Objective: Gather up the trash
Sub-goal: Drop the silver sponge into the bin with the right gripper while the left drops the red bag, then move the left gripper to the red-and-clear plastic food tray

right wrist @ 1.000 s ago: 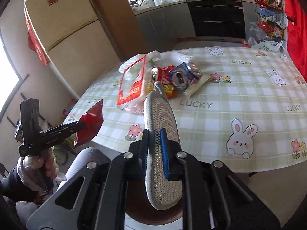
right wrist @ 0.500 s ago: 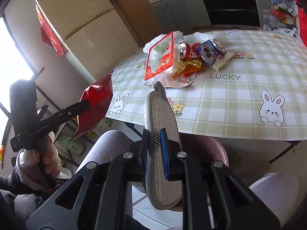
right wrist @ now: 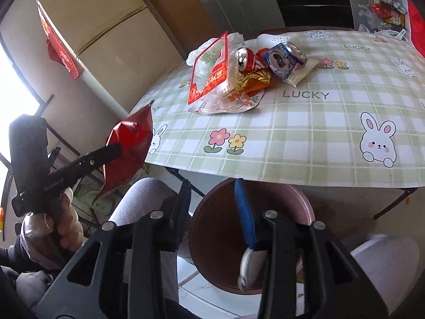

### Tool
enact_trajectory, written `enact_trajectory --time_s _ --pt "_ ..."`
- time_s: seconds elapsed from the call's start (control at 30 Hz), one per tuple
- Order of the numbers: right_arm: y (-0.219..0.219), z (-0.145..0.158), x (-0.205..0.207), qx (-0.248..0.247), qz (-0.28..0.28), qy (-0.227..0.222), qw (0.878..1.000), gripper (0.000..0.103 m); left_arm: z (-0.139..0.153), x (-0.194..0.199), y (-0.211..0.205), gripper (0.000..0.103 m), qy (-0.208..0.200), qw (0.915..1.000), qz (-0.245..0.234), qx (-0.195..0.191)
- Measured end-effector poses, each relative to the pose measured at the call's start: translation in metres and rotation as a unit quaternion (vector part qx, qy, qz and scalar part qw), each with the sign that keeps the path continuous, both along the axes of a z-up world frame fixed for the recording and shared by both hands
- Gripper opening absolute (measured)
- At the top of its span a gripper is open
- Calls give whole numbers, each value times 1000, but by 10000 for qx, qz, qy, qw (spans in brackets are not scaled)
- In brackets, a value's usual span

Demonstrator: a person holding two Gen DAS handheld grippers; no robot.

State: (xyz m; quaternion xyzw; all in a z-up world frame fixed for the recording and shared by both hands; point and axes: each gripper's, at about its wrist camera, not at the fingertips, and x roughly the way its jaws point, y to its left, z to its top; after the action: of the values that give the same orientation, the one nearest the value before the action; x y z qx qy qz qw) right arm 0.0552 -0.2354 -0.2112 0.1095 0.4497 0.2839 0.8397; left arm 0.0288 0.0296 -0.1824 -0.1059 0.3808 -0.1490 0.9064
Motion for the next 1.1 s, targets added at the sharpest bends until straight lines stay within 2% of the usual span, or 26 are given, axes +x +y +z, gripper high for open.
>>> enact_trajectory --time_s 0.07,0.1,0.17,0.23,0.3,0.43,0.7,0.77,0.83,0.93,1.0,1.1 --pt "-6 6 2 67 -227 -201 9995 59 -3 2 -3 25 46 10000 -42 -3" --pt "-10 10 2 88 -361 -321 9988 69 -5 3 -5 25 64 10000 -73 5" --pt "-18 16 1 124 -664 -612 9958 79 -8 4 -9 25 90 9999 -127 45" --pt "-26 21 -2 73 -1036 -857 9909 96 -11 4 -16 25 128 9997 -212 75" --pt "-36 24 -7 -40 -1494 -1126 9823 97 -15 4 -22 25 166 9993 -306 108" --pt "-52 23 -14 -192 -2037 -1283 9704 97 -22 2 -39 25 243 9979 -551 233" --pt "-64 8 -14 -247 -2175 -1054 9700 97 -30 3 -56 25 314 9958 -749 414" --pt "-62 6 -13 -322 -2168 -1031 9702 97 -31 5 -55 28 341 9959 -720 432" --pt "-60 3 -12 -358 -2150 -983 9710 97 -32 6 -53 42 364 9961 -677 433" --pt "-57 1 -12 -399 -2142 -935 9715 97 -34 9 -49 55 388 9967 -601 382" --pt "-55 -2 -11 -466 -2139 -887 9717 97 -35 11 -44 59 408 9973 -525 316" --pt "-53 -5 -9 -565 -2169 -839 9709 97 -36 15 -34 60 447 9981 -384 164"
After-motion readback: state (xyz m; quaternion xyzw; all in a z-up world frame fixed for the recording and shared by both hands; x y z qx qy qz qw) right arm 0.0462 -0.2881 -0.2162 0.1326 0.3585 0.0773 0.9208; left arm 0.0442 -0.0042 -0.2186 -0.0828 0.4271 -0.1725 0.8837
